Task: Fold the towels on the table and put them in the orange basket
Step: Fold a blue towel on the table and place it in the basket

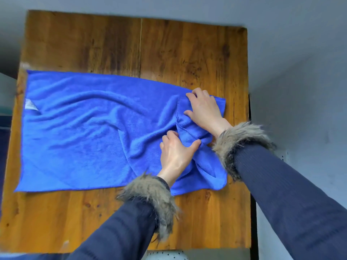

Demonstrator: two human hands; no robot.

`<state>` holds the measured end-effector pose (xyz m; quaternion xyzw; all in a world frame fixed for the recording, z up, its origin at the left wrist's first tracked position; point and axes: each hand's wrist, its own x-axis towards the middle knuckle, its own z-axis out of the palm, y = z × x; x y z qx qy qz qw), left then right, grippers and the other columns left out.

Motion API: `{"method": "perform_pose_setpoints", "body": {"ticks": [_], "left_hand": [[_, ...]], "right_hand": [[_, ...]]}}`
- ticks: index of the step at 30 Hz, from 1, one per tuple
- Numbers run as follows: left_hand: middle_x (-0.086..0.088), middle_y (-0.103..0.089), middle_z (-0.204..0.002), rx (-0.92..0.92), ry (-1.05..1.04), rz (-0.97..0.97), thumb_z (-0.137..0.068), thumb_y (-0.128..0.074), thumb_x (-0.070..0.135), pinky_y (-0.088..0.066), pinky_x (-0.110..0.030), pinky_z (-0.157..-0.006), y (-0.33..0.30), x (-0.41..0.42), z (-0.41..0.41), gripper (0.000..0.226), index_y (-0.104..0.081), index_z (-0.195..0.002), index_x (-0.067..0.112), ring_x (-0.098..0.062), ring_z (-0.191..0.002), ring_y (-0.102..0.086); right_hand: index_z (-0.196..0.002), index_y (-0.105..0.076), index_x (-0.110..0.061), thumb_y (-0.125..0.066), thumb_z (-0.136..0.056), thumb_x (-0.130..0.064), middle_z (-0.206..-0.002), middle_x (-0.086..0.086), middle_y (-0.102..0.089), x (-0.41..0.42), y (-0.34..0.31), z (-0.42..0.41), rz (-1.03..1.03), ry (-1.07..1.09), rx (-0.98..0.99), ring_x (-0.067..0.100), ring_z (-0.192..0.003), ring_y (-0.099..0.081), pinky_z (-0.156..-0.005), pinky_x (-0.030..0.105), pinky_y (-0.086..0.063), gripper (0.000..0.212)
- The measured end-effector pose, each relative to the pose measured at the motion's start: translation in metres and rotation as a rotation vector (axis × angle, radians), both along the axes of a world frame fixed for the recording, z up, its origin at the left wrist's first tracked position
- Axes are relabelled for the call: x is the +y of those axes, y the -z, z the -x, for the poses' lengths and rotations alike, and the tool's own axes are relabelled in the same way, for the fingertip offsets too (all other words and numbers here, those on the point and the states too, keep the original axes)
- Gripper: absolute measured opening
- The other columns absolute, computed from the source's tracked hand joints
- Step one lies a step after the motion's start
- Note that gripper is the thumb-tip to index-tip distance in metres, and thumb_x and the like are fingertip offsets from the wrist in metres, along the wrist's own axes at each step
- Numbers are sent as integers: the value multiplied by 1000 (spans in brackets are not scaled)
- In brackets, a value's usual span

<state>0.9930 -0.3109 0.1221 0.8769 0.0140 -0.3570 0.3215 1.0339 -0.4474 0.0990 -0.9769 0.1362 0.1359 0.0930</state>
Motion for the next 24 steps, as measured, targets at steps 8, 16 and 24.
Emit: {"method": "perform_pose_setpoints", "body": {"ticks": [8, 16, 24], "left_hand": [[-16, -60, -101, 57, -142, 111, -85, -53, 33, -43, -39, -81, -2, -7, -14, 24, -44, -77, 12, -33, -99, -54], [0, -58, -76, 199, -418, 374, -84, -45, 11, -51, -39, -79, -11, 23, -33, 20, -59, -73, 19, -17, -76, -51], [1, -54, -67, 113, -98, 244, -78, -54, 16, -51, -40, -75, -20, 33, -26, 12, -54, -67, 21, -19, -69, -51]], "right_hand": [[-108, -53, -11, -57, -87, -19, -111, 8, -53, -3, -6, 9, -2, 60, -81, 29, -104, -48, -83, 38, -27, 24], [-87, -50, -20, -56, -89, -31, -90, -2, -61, -10, -35, 17, -284, 226, -176, 21, -87, -54, -82, 33, -25, 12], [-81, -52, -19, -57, -87, -18, -80, 0, -58, -25, -63, 18, -461, 468, -388, 21, -77, -52, -72, 32, -41, 8]]}}
